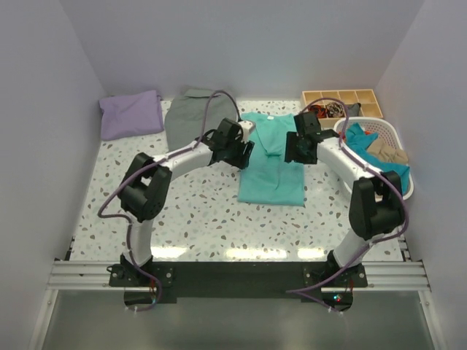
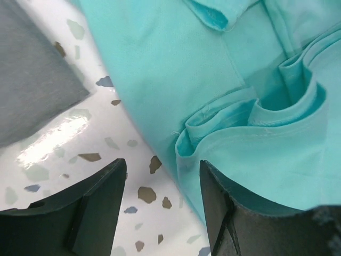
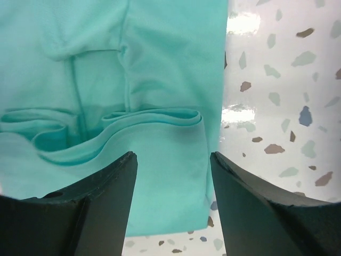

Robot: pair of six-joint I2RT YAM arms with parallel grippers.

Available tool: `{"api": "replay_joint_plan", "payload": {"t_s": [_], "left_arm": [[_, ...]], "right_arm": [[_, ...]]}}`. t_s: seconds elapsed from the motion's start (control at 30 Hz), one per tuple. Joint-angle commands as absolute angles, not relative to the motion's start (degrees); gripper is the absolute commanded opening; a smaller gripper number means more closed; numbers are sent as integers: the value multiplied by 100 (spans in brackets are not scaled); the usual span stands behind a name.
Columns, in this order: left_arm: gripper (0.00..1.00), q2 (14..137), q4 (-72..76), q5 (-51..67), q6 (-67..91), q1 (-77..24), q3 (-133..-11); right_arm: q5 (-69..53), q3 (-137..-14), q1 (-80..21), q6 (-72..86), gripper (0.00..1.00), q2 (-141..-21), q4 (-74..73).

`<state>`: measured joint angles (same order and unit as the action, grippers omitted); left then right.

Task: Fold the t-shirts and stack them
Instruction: Fold the tshirt

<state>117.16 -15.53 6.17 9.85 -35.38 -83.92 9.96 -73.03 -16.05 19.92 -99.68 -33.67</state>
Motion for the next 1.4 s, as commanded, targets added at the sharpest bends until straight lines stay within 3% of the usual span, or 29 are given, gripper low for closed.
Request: {"api": "replay_joint_plan", "payload": {"t_s": [0.0, 0.3, 0.43, 0.97, 1.2, 1.37], "left_arm": [[63, 10636, -932, 421, 914, -3533, -8297], [62, 10731, -222, 2756, 1449, -3542, -7938], [61, 10951, 482, 3243, 1880, -3551, -7489], [59, 11531, 150, 1714, 1441, -3542, -7049], [59, 11707, 36, 1487, 1398, -3542, -7013], [59, 11541, 87, 1467, 1310, -3542, -7005]], "right_arm": [[862, -7339, -1608, 1775, 62, -9229, -3392], [-139, -6961, -1617, 2004, 61, -9571, -2972], [-211, -6847, -1617, 2065, 61, -9808, -2743], [1237, -6443, -1450, 2153, 61, -10266, -2997], [1458, -6442, -1389, 2057, 63, -10230, -3076], [915, -6434, -1389, 1802, 65, -9915, -2866]]}}
